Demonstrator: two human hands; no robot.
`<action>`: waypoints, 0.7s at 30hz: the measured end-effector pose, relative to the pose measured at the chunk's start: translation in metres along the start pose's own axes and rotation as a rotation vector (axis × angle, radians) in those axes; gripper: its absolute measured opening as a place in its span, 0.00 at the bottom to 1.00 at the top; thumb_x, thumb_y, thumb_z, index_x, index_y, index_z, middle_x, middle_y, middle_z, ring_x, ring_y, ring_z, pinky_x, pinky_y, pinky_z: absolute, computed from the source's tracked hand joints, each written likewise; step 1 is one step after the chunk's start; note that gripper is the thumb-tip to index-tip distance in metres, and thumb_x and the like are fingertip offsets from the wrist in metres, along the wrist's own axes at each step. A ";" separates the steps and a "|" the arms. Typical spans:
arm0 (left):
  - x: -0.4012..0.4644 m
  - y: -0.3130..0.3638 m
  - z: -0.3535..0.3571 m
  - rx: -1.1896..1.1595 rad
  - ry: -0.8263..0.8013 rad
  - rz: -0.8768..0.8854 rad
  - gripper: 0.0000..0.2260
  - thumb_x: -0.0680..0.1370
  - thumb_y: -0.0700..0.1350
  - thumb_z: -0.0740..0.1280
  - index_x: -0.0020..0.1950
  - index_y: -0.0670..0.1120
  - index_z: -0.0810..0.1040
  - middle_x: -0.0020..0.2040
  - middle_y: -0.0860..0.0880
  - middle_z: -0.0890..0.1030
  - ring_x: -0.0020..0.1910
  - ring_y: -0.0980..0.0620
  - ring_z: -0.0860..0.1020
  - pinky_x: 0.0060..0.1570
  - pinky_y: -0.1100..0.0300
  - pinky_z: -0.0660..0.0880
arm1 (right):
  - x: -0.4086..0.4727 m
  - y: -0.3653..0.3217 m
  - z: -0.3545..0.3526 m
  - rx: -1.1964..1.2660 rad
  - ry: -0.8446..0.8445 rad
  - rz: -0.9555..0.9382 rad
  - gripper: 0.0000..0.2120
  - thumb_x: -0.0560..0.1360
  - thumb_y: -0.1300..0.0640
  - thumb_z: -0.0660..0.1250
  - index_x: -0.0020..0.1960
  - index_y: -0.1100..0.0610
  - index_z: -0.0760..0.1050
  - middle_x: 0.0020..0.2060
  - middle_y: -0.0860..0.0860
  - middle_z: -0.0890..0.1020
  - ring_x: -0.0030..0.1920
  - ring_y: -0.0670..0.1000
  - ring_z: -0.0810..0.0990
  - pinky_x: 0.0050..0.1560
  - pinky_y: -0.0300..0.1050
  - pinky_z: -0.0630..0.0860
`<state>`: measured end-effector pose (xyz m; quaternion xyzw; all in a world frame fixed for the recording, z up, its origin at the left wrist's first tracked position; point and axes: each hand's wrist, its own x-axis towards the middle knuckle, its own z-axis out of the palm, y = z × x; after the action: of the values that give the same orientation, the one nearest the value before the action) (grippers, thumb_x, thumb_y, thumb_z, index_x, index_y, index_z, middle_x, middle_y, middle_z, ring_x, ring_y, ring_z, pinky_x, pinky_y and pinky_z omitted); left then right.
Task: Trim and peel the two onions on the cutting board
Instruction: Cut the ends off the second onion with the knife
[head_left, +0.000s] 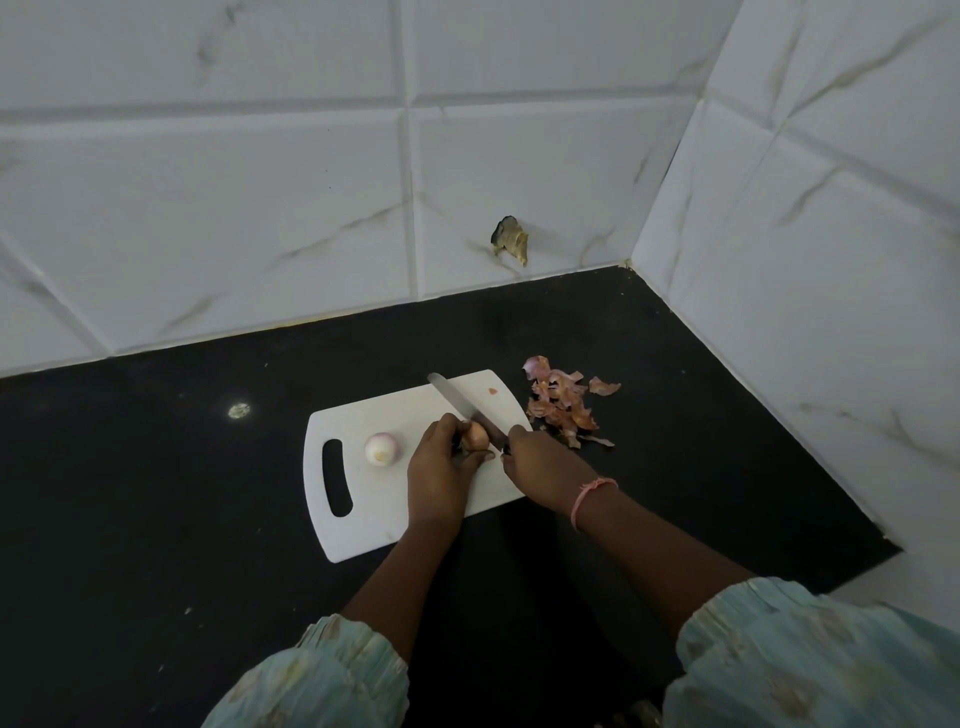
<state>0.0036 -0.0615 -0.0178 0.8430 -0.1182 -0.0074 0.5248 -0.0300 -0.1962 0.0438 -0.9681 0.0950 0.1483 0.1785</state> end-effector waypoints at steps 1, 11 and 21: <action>0.000 0.000 0.000 0.007 -0.002 0.000 0.09 0.74 0.43 0.73 0.49 0.50 0.75 0.48 0.53 0.79 0.46 0.55 0.76 0.46 0.59 0.75 | 0.001 0.000 0.000 0.004 -0.006 0.002 0.10 0.81 0.56 0.56 0.56 0.62 0.70 0.50 0.60 0.80 0.50 0.58 0.79 0.45 0.50 0.73; -0.001 0.000 0.001 0.021 0.005 0.024 0.10 0.73 0.42 0.74 0.47 0.50 0.74 0.46 0.52 0.77 0.45 0.53 0.76 0.46 0.55 0.76 | 0.002 0.004 -0.005 0.069 -0.078 0.017 0.13 0.81 0.55 0.58 0.59 0.63 0.71 0.54 0.61 0.78 0.53 0.58 0.77 0.43 0.44 0.66; 0.000 -0.004 0.001 0.040 0.011 0.023 0.11 0.72 0.41 0.75 0.47 0.50 0.73 0.46 0.53 0.77 0.45 0.55 0.76 0.46 0.57 0.76 | -0.022 0.029 -0.003 0.165 -0.139 -0.002 0.11 0.80 0.53 0.60 0.57 0.60 0.71 0.52 0.57 0.78 0.46 0.50 0.75 0.43 0.43 0.68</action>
<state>0.0044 -0.0605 -0.0219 0.8519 -0.1252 0.0055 0.5085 -0.0571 -0.2207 0.0444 -0.9376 0.0935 0.2064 0.2638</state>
